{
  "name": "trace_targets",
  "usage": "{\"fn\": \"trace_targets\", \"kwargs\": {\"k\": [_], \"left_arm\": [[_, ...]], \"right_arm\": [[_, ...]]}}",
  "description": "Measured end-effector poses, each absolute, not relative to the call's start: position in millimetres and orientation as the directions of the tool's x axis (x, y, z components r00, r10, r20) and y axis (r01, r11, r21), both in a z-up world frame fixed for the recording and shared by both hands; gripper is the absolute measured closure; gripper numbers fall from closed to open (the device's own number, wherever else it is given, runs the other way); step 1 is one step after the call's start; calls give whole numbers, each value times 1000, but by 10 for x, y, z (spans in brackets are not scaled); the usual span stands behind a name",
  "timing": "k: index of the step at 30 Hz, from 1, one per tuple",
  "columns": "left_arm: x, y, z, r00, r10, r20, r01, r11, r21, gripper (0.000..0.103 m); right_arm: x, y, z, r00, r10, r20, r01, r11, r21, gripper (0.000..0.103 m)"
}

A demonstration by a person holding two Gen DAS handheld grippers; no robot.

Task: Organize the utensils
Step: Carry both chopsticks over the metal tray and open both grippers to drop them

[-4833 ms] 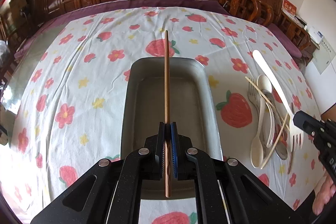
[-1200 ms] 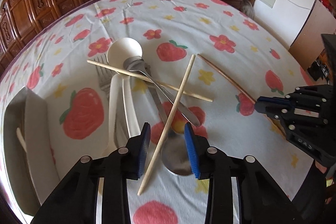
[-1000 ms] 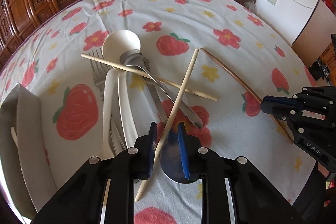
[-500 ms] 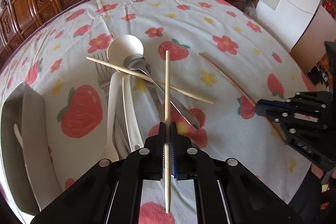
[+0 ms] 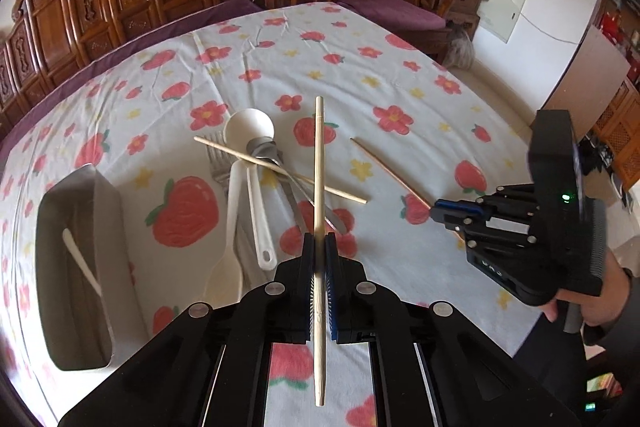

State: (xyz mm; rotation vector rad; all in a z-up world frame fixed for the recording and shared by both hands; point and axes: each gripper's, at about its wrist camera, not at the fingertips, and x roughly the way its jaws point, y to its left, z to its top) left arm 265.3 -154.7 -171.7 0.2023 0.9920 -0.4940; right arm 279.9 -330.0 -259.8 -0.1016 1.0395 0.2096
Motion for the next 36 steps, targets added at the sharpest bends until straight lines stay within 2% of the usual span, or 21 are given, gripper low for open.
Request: {"fn": "trace_targets", "kwargs": {"k": [13, 19, 36], "left_arm": [[2606, -913, -1312, 488, -303, -818, 446, 893, -64, 98], [2618, -582, -1296, 504, -274, -819, 404, 913, -57, 98], [2805, 237, -1282, 562, -227, -796, 264, 960, -88, 98]], "right_arm": [[2932, -3027, -1987, 534, 153, -832, -261, 965, 10, 97], [2893, -2730, -1731, 560, 195, -805, -293, 956, 27, 97], [2943, -1785, -1449, 539, 305, -786, -394, 915, 85, 97]]}}
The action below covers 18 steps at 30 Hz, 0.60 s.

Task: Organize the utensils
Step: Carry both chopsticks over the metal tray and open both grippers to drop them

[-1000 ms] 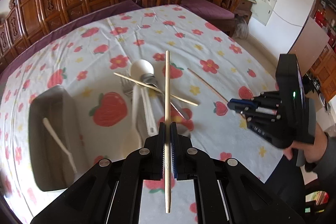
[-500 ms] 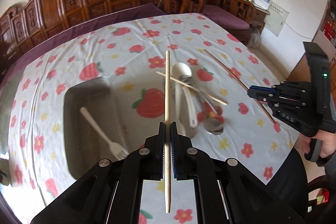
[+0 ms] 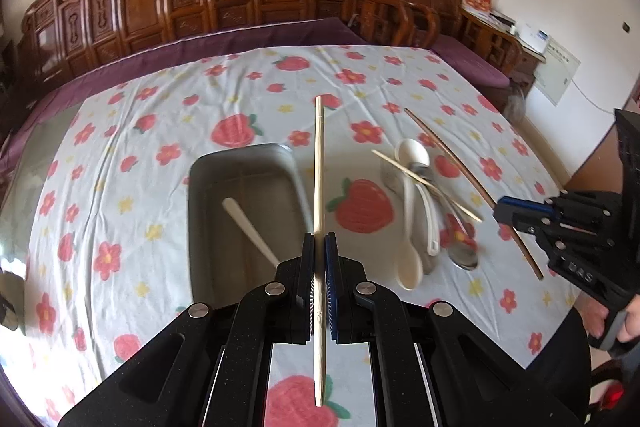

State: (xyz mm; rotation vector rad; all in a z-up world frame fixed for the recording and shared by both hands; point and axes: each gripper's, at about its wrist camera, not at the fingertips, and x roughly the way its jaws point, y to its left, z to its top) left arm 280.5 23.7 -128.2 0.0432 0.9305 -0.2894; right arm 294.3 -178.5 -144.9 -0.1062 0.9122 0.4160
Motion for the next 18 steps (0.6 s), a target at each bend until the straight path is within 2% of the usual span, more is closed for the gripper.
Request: {"fn": "trace_targets", "kwargs": {"k": [18], "left_arm": [[3208, 703, -1766, 517, -246, -820, 136, 969, -205, 98]], "right_arm": [[3098, -1086, -1314, 507, 379, -775, -472, 873, 118, 97]]}}
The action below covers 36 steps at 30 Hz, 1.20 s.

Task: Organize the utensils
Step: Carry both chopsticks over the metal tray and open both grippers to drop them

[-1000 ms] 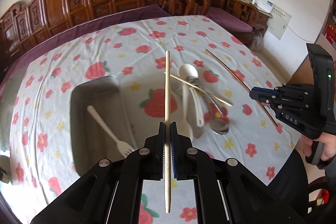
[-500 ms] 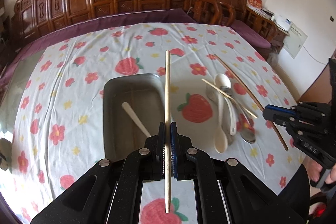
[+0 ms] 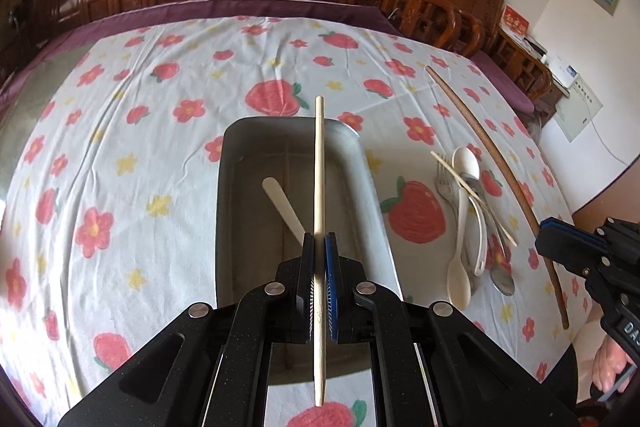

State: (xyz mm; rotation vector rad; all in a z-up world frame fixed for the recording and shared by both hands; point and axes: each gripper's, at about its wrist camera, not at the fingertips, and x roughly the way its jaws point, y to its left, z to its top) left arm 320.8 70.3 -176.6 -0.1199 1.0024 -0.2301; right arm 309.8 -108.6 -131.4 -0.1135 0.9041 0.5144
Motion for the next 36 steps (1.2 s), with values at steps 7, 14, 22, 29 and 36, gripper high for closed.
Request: {"fn": "trace_targets", "kwargs": {"k": [7, 14, 22, 29, 36], "left_arm": [[3292, 754, -1836, 510, -255, -821, 126, 967, -222, 98], [3201, 845, -1771, 530, -243, -813, 119, 970, -212, 97], [3002, 1026, -1590, 570, -202, -796, 110, 979, -170, 97], [2892, 1234, -1448, 600, -170, -782, 86, 985, -149, 97], [2826, 1372, -1397, 610, -154, -777, 67, 987, -143, 97]], "right_arm": [[3168, -940, -1347, 491, 387, -780, -486, 865, 124, 97], [3251, -785, -1404, 477, 402, -781, -491, 859, 142, 97], [3420, -552, -1622, 426, 450, -785, -462, 854, 239, 97], [3526, -303, -1795, 404, 450, -796, -452, 855, 254, 97], [3605, -208, -1873, 394, 455, -798, -430, 859, 277, 97]]}}
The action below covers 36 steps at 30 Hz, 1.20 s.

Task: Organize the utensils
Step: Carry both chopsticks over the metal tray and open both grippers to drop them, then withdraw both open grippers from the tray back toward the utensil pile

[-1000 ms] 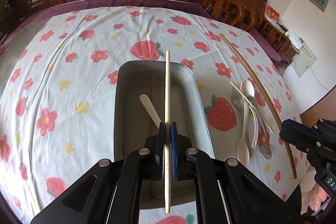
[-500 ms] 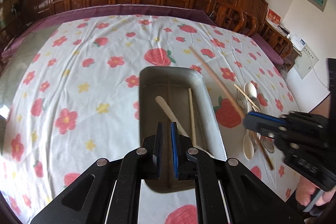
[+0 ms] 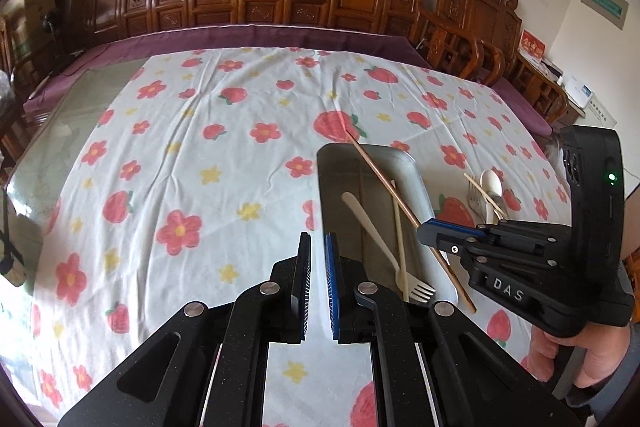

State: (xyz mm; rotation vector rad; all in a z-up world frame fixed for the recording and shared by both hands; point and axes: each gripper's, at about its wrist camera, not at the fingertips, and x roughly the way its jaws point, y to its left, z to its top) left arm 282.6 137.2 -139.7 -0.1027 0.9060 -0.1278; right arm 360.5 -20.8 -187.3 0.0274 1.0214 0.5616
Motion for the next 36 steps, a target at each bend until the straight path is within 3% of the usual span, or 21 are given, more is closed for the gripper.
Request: {"fn": "trace_targets", "kwargs": {"k": [12, 21, 28, 33, 36], "left_arm": [[2792, 1385, -1341, 621, -147, -770, 71, 989, -131, 97], [2730, 1159, -1261, 627, -171, -760, 111, 985, -130, 97], [2670, 823, -1221, 627, -212, -749, 165, 977, -138, 80], [2661, 526, -1264, 610, -246, -753, 210, 967, -146, 76], [2650, 373, -1296, 598, -265, -757, 235, 960, -151, 74]], "right_arm": [[3650, -193, -1843, 396, 480, -783, -442, 847, 295, 93], [3406, -747, -1565, 482, 444, -755, -440, 868, 229, 93], [3064, -1557, -1399, 558, 343, -756, -392, 912, 124, 93], [2907, -1963, -1461, 572, 267, -775, -346, 936, 67, 93], [2850, -2162, -1562, 570, 234, -788, -321, 946, 49, 84]]}}
